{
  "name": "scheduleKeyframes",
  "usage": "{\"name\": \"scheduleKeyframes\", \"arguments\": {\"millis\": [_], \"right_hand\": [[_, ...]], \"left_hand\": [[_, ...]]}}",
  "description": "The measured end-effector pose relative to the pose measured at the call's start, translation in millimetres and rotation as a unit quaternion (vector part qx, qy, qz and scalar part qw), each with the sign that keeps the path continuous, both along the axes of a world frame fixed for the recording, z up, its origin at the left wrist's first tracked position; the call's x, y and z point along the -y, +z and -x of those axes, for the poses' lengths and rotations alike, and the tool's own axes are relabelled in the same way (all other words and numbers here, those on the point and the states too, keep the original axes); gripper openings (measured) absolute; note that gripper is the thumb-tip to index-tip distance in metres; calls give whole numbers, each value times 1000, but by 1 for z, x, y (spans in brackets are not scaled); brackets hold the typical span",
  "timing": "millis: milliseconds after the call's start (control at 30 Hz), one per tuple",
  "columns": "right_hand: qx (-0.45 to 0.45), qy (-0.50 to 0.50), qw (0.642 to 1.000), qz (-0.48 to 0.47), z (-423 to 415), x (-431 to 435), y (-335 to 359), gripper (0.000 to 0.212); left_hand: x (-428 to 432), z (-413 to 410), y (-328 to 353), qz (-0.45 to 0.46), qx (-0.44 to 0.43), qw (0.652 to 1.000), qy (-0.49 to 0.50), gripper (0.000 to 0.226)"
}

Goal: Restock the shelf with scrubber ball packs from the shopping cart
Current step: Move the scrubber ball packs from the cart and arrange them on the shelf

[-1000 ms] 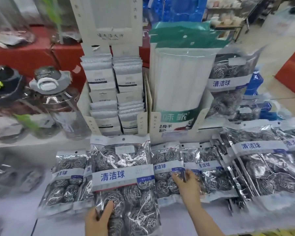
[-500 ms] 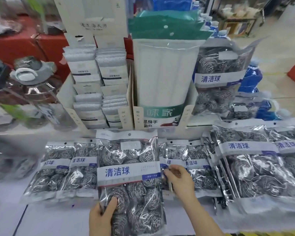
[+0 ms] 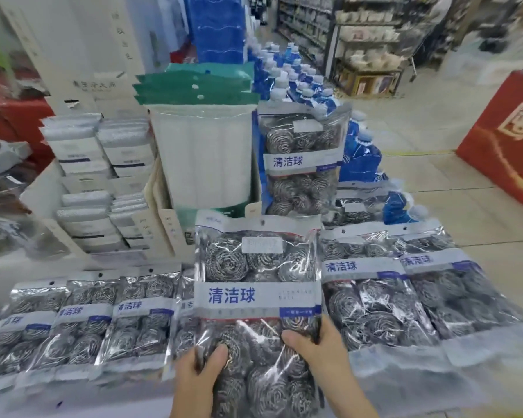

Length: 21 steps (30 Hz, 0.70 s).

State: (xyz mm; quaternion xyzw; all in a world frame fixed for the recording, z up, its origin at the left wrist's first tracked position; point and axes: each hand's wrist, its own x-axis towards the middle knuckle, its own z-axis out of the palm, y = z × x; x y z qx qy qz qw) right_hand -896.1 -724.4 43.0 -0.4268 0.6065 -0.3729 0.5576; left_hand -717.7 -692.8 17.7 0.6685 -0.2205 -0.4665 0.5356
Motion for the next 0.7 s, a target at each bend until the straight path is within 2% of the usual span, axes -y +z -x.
{"name": "scheduleKeyframes", "arguments": {"millis": [200, 300, 500, 600, 700], "right_hand": [[-49, 10, 996, 80, 69, 30, 39, 32], [-72, 18, 990, 119, 91, 52, 58, 30], [-84, 17, 977, 197, 101, 101, 95, 28], [-104, -3, 969, 225, 101, 123, 99, 28], [-144, -15, 962, 231, 103, 144, 95, 31]], "left_hand": [[23, 65, 21, 31, -22, 997, -73, 7], [38, 83, 36, 36, 7, 994, -101, 15], [86, 93, 91, 129, 114, 976, -135, 17], [114, 90, 103, 142, 146, 965, -163, 30], [139, 88, 108, 140, 171, 958, -181, 34]]}}
